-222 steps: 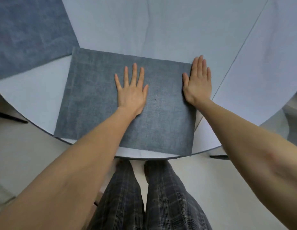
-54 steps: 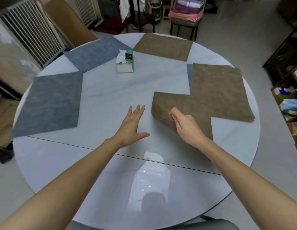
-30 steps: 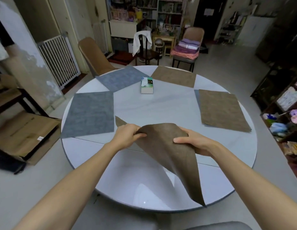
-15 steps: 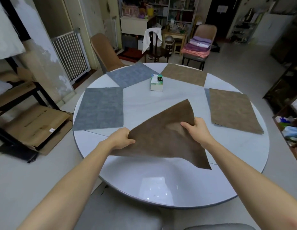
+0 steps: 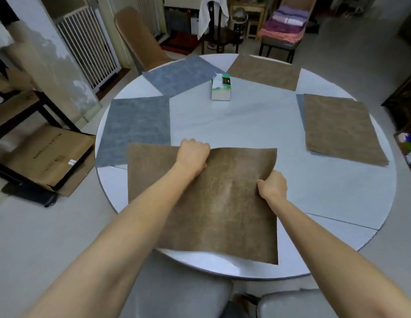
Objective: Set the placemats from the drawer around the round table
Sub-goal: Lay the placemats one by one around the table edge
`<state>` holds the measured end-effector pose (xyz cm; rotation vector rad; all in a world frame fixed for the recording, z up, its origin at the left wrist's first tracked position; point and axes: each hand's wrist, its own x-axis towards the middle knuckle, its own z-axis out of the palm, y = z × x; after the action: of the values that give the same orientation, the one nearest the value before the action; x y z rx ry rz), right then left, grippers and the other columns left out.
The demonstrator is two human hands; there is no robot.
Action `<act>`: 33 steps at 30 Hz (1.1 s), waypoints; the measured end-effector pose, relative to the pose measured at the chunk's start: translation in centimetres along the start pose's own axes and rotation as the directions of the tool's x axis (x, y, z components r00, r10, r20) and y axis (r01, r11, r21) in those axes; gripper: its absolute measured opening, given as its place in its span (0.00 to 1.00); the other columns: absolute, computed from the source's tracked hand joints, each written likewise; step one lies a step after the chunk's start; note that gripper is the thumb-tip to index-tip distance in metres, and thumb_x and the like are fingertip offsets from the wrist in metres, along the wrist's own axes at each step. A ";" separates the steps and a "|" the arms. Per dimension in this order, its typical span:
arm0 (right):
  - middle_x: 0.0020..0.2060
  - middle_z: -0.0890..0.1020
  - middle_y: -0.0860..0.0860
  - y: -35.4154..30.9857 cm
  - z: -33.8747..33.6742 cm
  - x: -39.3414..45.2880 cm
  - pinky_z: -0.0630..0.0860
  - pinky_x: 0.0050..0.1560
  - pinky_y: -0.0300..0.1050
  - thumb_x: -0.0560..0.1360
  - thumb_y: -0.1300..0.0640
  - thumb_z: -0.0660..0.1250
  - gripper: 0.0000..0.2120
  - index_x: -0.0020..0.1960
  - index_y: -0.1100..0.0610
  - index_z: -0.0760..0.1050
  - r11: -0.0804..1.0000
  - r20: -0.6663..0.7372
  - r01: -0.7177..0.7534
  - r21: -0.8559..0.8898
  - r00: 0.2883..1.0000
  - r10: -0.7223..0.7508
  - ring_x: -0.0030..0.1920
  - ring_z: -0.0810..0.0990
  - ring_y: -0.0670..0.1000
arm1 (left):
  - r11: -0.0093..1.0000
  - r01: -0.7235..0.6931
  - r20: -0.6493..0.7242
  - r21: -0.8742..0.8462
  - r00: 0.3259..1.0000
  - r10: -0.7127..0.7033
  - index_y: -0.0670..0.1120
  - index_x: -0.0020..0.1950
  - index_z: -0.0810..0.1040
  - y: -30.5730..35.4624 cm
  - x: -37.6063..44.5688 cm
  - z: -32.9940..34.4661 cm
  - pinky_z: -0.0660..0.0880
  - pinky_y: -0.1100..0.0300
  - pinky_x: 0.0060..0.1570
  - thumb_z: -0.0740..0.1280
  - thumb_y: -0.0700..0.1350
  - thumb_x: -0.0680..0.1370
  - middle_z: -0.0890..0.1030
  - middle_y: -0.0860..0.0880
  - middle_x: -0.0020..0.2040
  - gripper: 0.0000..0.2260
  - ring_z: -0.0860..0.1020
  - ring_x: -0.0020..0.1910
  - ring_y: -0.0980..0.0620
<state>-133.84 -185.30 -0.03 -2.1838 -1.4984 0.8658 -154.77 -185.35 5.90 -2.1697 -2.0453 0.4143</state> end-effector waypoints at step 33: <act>0.63 0.66 0.61 11.6 9.8 -1.2 0.71 0.62 0.51 0.77 0.64 0.61 0.26 0.73 0.56 0.61 0.998 -0.090 0.016 -0.059 0.996 -0.022 0.58 0.74 0.61 | 0.840 0.226 0.525 -0.493 0.847 0.080 0.56 0.78 0.35 6.1 -6.6 18.3 0.40 0.30 0.69 0.70 0.67 0.67 0.30 0.50 0.77 0.53 0.31 0.75 0.38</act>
<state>-132.43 -191.33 -13.96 -2.2153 -1.5160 0.7151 -154.44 -194.00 -12.60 -2.4652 -2.8372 0.5235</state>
